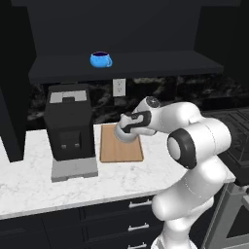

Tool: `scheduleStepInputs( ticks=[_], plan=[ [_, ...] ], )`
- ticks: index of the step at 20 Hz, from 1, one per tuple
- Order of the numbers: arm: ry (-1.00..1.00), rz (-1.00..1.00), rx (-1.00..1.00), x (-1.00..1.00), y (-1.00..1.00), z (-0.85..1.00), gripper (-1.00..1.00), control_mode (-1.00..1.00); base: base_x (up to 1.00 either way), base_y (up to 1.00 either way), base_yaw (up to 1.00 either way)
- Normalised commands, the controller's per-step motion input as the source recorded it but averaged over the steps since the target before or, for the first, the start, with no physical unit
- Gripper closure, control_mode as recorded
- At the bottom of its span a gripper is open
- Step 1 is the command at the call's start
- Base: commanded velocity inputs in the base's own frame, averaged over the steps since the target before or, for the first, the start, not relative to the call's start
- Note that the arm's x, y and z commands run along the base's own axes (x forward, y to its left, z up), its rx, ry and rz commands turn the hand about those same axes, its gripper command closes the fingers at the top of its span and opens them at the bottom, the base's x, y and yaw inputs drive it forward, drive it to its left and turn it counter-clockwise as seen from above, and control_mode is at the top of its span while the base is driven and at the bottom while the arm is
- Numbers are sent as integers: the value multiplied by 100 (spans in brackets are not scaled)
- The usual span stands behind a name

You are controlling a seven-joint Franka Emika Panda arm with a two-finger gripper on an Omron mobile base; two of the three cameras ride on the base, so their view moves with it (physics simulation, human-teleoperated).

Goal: Pick the kettle from the counter and place it on the tray. Then pick the mug from the cabinet and place it on the tray. Then close the cabinet doors.

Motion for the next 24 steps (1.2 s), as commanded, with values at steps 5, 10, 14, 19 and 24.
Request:
scheduleStepInputs(
  ticks=[5,10,14,19,24],
  plan=[
    [0,0,-2,29,3,-18,100,-100,0,0,0],
    [0,-1,-4,24,4,-27,100,-100,0,0,0],
    [0,-2,0,29,4,-14,100,-100,0,0,0],
    [0,0,0,24,5,-9,100,-100,0,0,0],
    [-4,0,0,19,10,-5,100,-100,0,0,0]
  ],
)
